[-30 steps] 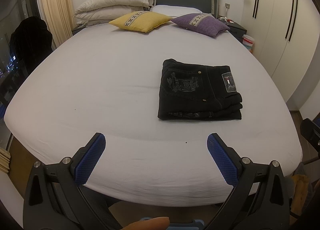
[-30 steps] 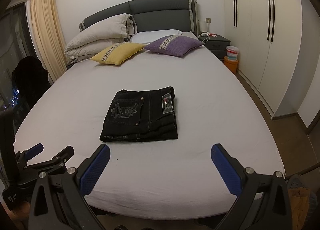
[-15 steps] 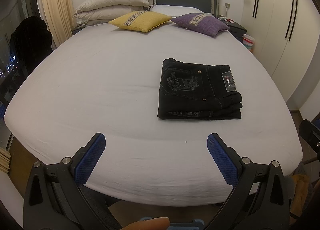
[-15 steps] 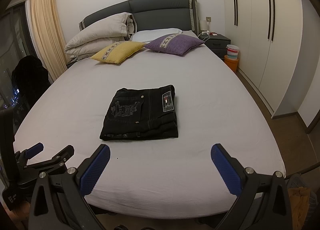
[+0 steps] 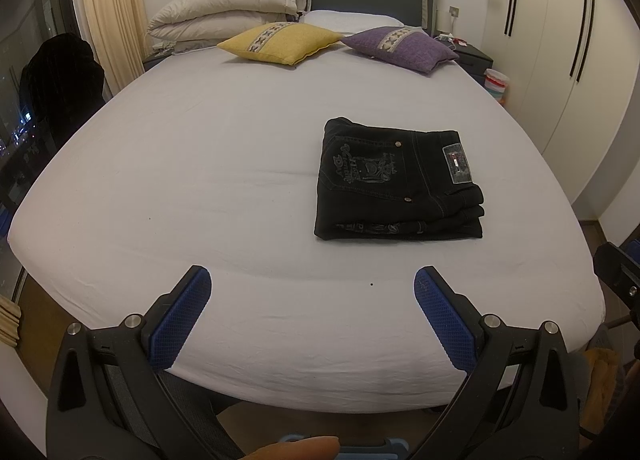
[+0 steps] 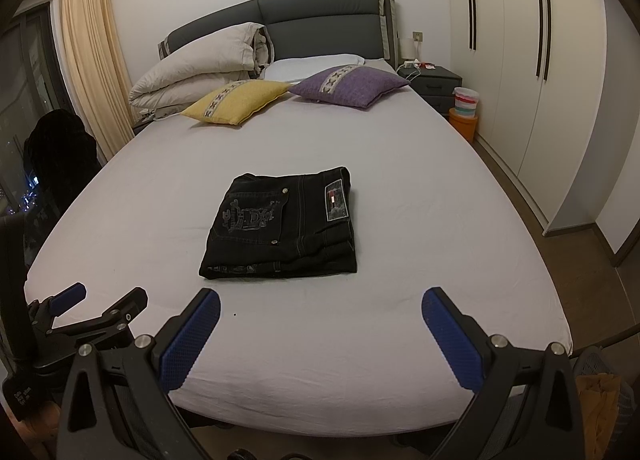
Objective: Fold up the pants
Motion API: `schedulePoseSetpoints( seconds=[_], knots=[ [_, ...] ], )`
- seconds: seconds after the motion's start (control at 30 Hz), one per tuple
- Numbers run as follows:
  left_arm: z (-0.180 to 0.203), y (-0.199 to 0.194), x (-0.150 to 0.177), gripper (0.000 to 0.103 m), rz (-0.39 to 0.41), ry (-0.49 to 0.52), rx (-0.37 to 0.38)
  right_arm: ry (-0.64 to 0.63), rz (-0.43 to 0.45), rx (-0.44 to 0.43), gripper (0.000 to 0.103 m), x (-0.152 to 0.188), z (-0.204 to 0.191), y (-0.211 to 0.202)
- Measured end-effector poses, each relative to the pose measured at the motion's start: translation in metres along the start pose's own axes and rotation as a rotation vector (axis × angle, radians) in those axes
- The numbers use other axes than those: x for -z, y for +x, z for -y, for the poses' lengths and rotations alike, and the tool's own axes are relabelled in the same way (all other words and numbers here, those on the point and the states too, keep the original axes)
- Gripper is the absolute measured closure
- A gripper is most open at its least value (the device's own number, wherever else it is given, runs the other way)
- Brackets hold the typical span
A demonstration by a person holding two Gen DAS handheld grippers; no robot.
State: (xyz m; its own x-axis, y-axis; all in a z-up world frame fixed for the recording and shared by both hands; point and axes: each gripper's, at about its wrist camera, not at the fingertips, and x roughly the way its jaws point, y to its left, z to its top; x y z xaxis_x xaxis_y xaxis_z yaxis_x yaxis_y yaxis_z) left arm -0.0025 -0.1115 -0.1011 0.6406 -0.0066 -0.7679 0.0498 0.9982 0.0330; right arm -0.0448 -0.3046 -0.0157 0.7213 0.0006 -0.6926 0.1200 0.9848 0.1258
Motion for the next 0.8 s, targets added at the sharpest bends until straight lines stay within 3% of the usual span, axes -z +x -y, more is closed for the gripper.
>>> schedulePoseSetpoints(
  seconds=[0.8],
  knots=[
    [0.0011,0.0001,0.0012,0.0,0.0,0.0,-0.001,-0.006,-0.011,-0.006,0.0,0.0029,0.006,0.0051]
  ],
)
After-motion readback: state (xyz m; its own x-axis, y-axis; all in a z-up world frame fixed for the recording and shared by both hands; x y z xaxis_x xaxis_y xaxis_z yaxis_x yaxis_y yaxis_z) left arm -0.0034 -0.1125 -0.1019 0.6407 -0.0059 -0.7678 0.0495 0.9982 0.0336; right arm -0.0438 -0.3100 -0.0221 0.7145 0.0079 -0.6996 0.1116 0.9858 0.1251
